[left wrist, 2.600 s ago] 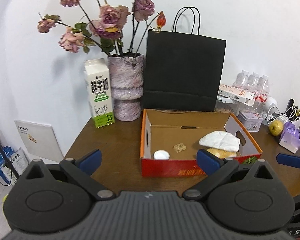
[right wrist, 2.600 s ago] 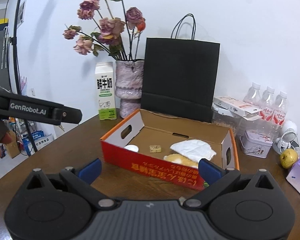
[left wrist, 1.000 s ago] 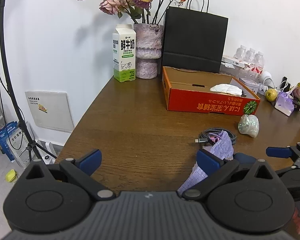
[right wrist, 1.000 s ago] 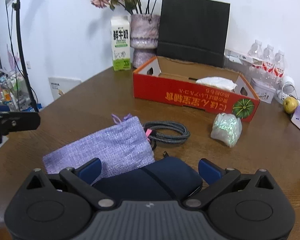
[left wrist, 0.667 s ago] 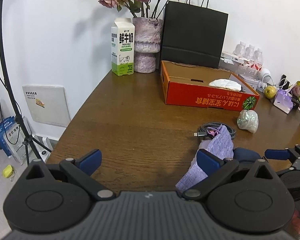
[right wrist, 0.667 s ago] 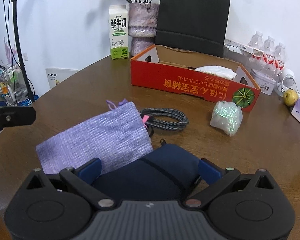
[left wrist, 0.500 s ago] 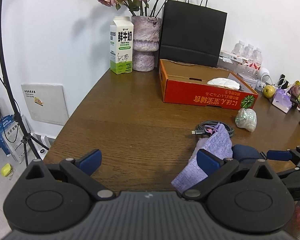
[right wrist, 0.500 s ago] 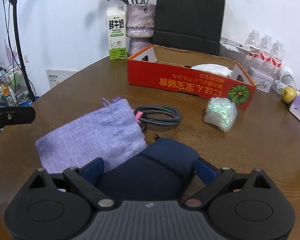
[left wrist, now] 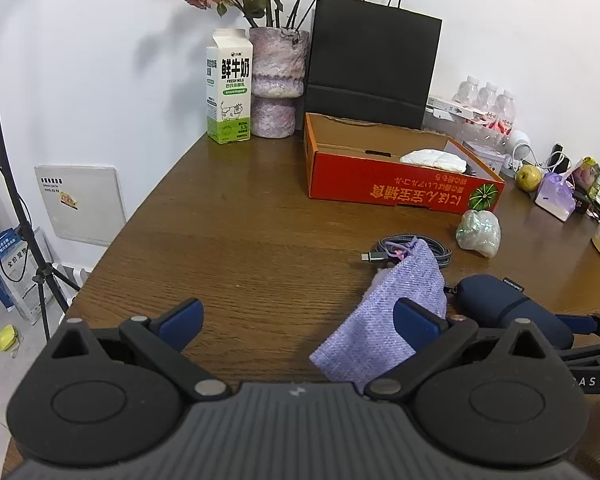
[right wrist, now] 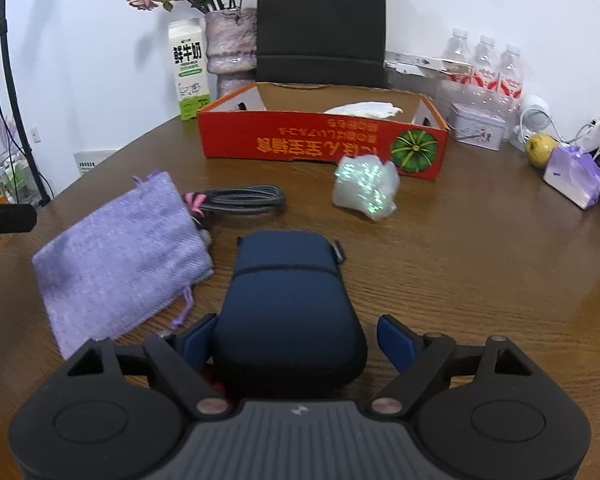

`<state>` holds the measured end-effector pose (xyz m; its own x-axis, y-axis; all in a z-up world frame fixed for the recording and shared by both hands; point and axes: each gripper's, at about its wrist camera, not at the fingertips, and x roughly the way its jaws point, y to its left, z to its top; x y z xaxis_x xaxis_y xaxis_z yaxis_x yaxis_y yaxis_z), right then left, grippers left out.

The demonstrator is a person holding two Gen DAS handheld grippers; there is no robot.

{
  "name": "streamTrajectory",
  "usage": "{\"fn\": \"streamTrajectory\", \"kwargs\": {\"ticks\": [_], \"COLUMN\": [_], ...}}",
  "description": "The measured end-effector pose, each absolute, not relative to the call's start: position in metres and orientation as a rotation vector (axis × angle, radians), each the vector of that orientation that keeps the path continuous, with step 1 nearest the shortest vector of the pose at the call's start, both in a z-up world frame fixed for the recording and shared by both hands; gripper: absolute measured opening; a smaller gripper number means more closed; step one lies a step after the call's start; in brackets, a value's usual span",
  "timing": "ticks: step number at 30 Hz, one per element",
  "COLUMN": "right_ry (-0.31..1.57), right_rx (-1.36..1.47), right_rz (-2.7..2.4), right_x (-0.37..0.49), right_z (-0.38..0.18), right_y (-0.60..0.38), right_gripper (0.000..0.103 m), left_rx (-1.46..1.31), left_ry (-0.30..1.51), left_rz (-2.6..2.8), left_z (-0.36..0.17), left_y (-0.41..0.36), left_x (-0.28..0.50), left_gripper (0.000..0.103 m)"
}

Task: Organize objects
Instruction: 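Grasp the navy zippered case with the right gripper and lift it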

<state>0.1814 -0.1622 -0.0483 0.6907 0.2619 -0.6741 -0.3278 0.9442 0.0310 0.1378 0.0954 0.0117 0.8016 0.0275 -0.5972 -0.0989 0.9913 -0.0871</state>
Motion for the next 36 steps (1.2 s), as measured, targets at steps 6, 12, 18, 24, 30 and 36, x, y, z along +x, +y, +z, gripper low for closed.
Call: {"fn": "streamTrajectory", "kwargs": {"ticks": [6, 12, 18, 24, 30, 36], "right_ry": [0.719, 0.692, 0.684, 0.704, 0.753, 0.748], "right_rx": [-0.057, -0.026, -0.06, -0.084, -0.008, 0.015], "right_rz": [0.353, 0.375, 0.399, 0.405, 0.435, 0.475], "right_x": [0.18, 0.179, 0.183, 0.197, 0.215, 0.216], "right_z": [-0.051, -0.051, -0.057, -0.064, -0.07, -0.066], "right_y": [-0.173, -0.184, -0.186, -0.177, -0.178, -0.178], "right_gripper": [0.086, 0.093, 0.103, 0.103, 0.101, 0.072], "left_rx": [-0.128, -0.165, -0.157, -0.163, -0.154, -0.158], "left_ry": [0.632, 0.641, 0.63, 0.638, 0.652, 0.657], "left_rz": [0.075, 0.089, 0.107, 0.111, 0.103, 0.1], "left_z": [0.011, 0.006, 0.003, -0.001, -0.005, -0.007], "left_y": [0.093, 0.098, 0.095, 0.092, 0.087, 0.085], "left_x": [0.141, 0.145, 0.148, 0.151, 0.154, 0.157], "left_gripper": [0.103, 0.103, 0.103, 0.103, 0.103, 0.103]}}
